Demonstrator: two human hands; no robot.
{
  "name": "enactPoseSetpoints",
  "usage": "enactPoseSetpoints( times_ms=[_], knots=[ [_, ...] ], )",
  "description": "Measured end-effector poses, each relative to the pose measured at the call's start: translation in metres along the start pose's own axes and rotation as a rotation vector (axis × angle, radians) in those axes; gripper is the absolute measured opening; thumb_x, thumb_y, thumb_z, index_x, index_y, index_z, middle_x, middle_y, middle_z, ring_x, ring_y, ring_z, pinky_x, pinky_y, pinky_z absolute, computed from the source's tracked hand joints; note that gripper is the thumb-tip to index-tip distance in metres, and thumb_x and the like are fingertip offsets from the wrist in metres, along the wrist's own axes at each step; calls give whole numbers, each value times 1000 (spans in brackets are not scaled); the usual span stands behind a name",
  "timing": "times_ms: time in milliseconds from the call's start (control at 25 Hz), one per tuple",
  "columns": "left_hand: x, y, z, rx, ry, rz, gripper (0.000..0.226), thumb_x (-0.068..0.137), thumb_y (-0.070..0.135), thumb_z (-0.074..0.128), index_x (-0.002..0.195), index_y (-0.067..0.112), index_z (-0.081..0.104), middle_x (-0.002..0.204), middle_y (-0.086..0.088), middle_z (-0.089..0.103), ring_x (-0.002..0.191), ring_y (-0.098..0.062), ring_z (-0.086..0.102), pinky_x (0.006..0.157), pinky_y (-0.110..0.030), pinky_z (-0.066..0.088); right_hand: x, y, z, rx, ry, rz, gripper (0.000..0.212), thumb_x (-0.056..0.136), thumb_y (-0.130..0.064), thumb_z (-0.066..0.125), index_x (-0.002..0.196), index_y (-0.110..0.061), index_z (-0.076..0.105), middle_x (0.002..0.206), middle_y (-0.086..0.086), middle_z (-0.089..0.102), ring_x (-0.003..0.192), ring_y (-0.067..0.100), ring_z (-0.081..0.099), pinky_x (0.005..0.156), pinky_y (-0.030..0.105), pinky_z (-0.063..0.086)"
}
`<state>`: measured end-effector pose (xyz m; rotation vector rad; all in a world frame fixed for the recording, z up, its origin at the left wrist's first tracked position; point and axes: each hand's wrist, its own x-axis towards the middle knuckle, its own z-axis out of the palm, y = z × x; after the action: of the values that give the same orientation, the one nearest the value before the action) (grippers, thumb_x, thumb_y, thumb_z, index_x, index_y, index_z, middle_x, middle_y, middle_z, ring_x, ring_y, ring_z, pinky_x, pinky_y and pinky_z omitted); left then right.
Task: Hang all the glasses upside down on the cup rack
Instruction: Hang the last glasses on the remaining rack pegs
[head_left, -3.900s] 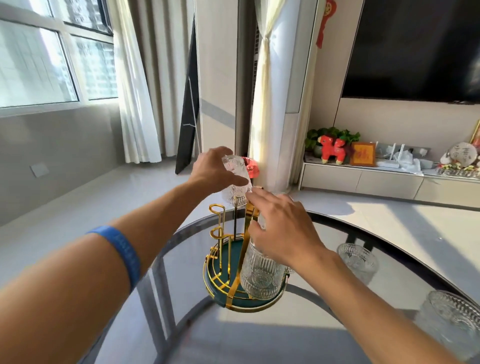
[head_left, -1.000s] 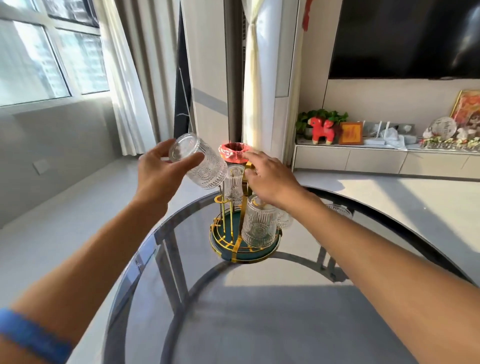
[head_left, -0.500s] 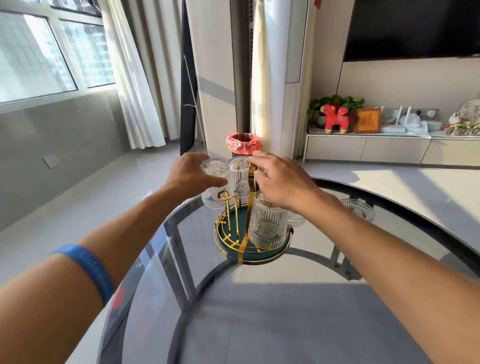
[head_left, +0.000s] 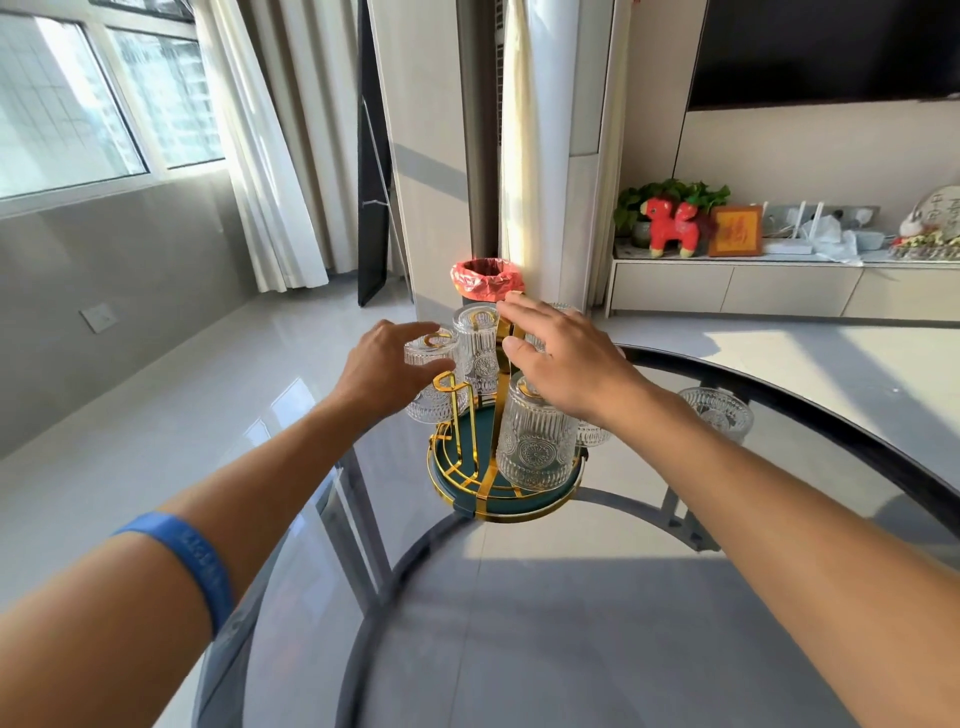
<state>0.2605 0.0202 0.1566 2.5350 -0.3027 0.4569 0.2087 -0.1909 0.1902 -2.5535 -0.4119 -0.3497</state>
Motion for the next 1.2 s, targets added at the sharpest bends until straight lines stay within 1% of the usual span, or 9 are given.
enactPoseSetpoints(
  times_ms=[120,200,280,360,480,560,720,920,1200],
  knots=[
    [-15,5,-7,23,-52,-3,61,90,38,62,146,25,40,148,-16,41,133,-34,42,103,-45,38,-15,-2,-2,142,102,-3,46,99,-32,42,145,-28,42,156,-8,37,142,18,30,115,39,24],
    [-42,11,-13,-112,153,-3,53,95,30,56,145,20,39,149,-13,40,134,-30,40,108,-46,36,-42,6,-3,234,280,-5,42,97,-25,47,138,-23,52,147,-2,50,134,15,43,111,35,33],
    [-87,24,-9,-226,344,118,38,97,26,53,134,18,50,134,-8,51,121,-25,50,98,-38,45,-80,27,2,311,403,102,39,93,-20,52,131,-20,60,136,1,62,112,6,57,97,29,42],
    [-138,39,4,-223,246,323,32,96,29,51,126,20,54,125,-1,53,112,-17,52,93,-28,44,-122,52,13,351,443,296,37,89,-16,54,125,-21,63,126,3,67,99,8,62,83,23,43],
    [-179,65,40,-155,-51,516,36,96,35,49,129,20,54,126,2,54,114,-17,52,95,-33,44,-168,86,28,389,394,538,42,85,-10,57,126,-22,58,127,4,65,98,15,61,77,24,45],
    [-182,81,71,-116,-228,487,41,96,40,48,133,22,51,134,1,53,120,-18,50,99,-38,43,-182,101,30,427,363,628,52,83,-13,60,133,-22,50,136,1,58,100,20,62,84,33,48],
    [-160,101,130,-27,-471,278,52,98,45,43,144,21,41,155,-4,36,141,-21,32,113,-31,24,-197,128,24,532,346,752,79,77,-22,73,144,-29,31,150,-5,42,96,18,63,83,29,42],
    [-142,84,168,143,-489,375,63,97,58,27,152,29,20,163,0,12,150,-16,3,118,-29,1,-184,161,31,630,268,717,106,67,-31,84,149,-36,18,155,-8,33,113,17,55,93,33,46],
    [-142,81,174,64,-364,399,61,95,58,32,149,31,30,161,4,20,149,-11,9,113,-19,-2,-106,186,45,580,413,807,109,55,-42,85,146,-33,25,150,-2,45,132,26,45,110,49,35]
  ],
)
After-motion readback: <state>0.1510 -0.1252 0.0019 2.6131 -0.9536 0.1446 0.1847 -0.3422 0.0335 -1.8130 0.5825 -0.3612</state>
